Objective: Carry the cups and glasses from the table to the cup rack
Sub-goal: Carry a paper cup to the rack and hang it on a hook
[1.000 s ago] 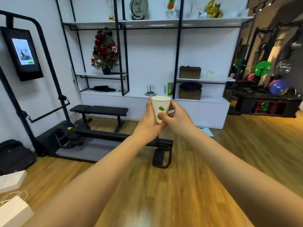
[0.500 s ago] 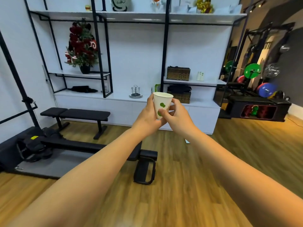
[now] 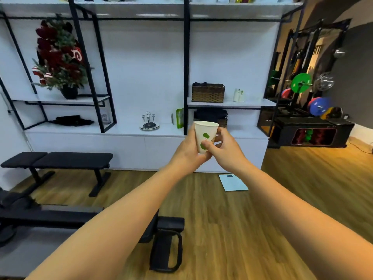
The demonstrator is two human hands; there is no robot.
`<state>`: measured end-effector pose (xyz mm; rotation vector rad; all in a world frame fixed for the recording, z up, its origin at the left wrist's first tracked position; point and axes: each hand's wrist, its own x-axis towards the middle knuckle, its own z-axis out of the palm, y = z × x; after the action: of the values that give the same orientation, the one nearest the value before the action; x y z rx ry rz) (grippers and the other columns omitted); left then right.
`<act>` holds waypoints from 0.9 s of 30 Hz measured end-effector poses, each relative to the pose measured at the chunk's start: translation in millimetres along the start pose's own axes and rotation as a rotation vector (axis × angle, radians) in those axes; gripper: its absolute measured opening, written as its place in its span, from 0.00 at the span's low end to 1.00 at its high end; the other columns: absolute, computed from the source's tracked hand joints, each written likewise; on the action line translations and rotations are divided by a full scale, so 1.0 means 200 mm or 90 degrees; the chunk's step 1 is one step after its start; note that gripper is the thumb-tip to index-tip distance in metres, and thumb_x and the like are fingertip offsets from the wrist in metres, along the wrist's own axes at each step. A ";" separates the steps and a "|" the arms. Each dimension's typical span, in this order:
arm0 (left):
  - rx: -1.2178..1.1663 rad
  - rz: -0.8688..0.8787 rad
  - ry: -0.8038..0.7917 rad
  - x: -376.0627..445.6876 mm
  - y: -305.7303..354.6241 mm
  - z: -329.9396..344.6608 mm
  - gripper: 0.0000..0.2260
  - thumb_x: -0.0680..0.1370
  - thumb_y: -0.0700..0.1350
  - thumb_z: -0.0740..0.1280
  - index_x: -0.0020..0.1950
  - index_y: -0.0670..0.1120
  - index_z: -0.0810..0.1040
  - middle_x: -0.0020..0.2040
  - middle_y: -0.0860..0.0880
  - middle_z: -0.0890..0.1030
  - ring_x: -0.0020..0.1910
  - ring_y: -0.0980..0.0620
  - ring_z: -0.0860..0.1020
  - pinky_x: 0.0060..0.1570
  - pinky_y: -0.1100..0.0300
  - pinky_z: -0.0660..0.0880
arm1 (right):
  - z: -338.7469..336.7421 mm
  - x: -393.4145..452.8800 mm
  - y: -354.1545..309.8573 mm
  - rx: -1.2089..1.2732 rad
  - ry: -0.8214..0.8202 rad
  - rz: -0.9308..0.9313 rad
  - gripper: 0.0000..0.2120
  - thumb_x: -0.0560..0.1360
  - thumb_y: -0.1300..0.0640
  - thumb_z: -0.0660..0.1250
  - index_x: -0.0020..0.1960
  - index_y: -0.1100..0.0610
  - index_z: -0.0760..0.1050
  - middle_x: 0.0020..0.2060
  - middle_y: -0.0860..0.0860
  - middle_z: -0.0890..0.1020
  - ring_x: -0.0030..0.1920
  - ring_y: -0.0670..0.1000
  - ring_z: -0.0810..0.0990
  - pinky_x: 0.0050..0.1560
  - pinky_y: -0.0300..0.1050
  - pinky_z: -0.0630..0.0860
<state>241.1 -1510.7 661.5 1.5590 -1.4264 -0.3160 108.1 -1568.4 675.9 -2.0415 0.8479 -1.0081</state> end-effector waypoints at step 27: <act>-0.003 -0.118 0.143 2.34 -1.27 0.54 0.40 0.75 0.46 0.76 0.77 0.52 0.53 0.58 0.66 0.74 0.51 0.77 0.74 0.46 0.77 0.72 | 0.36 2.60 1.39 0.078 -0.191 -0.042 0.30 0.76 0.52 0.72 0.73 0.51 0.62 0.53 0.44 0.76 0.48 0.39 0.77 0.41 0.36 0.73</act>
<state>453.5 -2007.8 599.0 1.6702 -1.1108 -0.2453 352.4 -2106.7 618.9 -2.0589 0.5511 -0.7429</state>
